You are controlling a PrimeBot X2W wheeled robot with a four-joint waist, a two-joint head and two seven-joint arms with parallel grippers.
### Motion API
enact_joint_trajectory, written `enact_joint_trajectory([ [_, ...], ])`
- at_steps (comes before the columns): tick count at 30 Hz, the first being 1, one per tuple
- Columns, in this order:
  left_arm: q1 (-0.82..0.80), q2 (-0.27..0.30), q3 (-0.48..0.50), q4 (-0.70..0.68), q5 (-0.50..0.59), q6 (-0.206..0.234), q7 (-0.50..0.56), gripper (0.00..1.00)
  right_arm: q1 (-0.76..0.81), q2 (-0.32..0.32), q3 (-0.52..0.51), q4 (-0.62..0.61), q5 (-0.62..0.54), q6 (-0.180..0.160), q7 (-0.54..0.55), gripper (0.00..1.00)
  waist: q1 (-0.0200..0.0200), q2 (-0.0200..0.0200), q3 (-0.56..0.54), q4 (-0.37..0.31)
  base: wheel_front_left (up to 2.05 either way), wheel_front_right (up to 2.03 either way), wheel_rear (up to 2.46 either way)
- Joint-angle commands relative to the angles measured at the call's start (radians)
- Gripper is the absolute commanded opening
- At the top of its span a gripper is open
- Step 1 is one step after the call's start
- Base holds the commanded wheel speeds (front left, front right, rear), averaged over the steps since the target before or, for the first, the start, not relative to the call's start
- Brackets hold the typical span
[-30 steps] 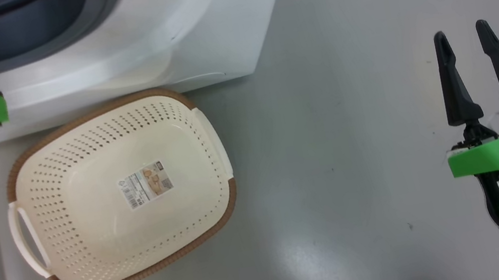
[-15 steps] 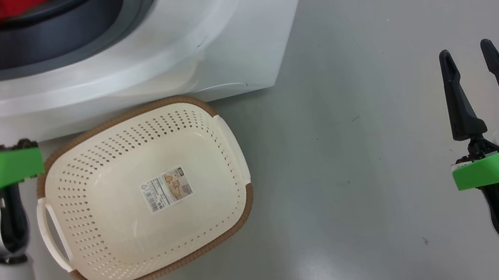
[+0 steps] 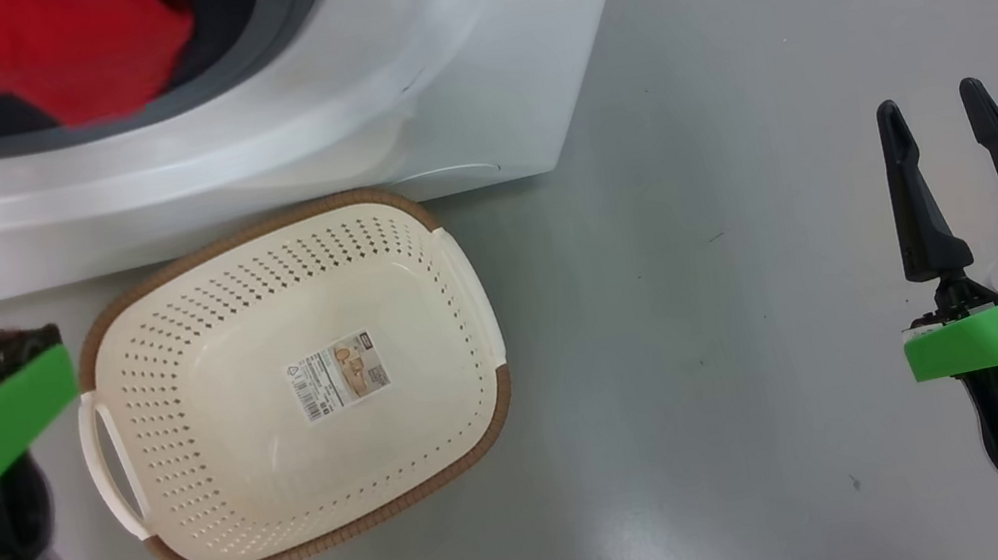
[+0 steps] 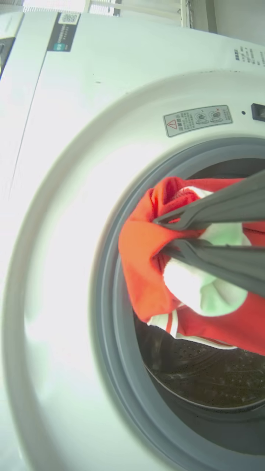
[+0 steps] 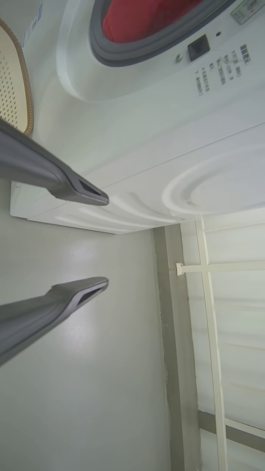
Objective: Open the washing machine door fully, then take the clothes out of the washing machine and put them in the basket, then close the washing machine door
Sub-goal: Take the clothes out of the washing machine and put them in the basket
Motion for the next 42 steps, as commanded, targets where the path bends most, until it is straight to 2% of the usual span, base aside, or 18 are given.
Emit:
enact_joint_trajectory([
  [1,0.031,0.024,0.033,-0.069,0.007,-0.006,-0.005,0.00,0.022,0.001,0.018,-0.025,-0.005,0.007,-0.006,1.00,0.0000,0.0000,0.002,0.000,0.00,0.00,0.00],
  [6,0.054,0.013,0.027,-0.165,0.020,-0.006,-0.005,0.00,0.018,0.001,0.020,-0.024,-0.004,0.007,-0.006,1.00,0.0000,0.0000,0.006,-0.003,0.00,0.00,0.00],
  [12,0.108,0.004,0.005,-0.083,0.007,-0.006,-0.005,0.00,0.017,0.001,0.026,-0.023,-0.003,0.007,-0.006,1.00,0.0000,0.0000,0.008,-0.007,0.00,0.00,0.00],
  [26,0.215,-0.044,-0.061,0.231,-0.022,-0.006,-0.005,0.00,0.006,0.001,0.034,-0.030,0.008,0.007,-0.006,1.00,0.0000,0.0000,0.047,-0.017,0.00,0.00,0.00],
  [42,0.087,-0.030,-0.144,0.622,-0.012,-0.006,-0.005,0.00,-0.040,0.001,0.036,-0.044,0.022,0.007,-0.006,1.00,0.0000,0.0000,0.163,-0.035,0.00,0.00,0.00],
])
